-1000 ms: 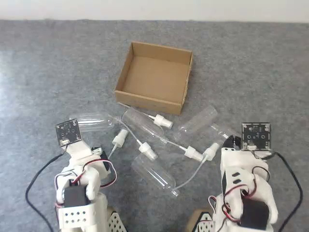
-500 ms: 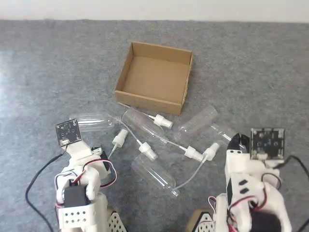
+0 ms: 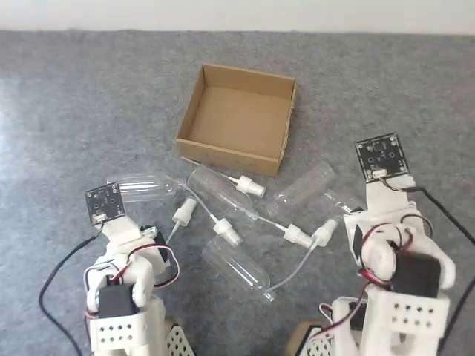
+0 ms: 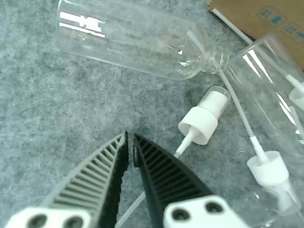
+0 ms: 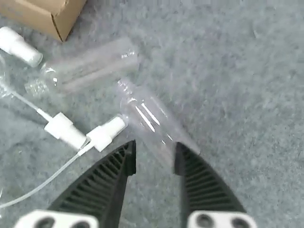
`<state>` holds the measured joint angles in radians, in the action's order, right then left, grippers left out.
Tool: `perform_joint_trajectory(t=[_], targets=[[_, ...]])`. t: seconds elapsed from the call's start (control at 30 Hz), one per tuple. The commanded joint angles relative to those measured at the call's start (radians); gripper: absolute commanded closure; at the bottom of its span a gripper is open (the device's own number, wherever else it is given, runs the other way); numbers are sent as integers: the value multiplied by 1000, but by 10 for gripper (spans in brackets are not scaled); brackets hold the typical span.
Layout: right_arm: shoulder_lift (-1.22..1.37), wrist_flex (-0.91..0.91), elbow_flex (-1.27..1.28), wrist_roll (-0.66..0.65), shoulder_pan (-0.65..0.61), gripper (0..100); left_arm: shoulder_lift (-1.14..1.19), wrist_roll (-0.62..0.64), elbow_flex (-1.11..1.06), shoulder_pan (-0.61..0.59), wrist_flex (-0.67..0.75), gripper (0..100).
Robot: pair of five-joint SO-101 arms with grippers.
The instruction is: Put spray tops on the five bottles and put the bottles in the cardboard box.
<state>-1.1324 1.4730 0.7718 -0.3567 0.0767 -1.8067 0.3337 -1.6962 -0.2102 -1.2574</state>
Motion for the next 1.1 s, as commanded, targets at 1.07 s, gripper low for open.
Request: perform_joint_trajectory(t=[1.07], targets=[[504, -219, -58, -414, -131, 706, -14, 6, 12, -3, -3, 984]])
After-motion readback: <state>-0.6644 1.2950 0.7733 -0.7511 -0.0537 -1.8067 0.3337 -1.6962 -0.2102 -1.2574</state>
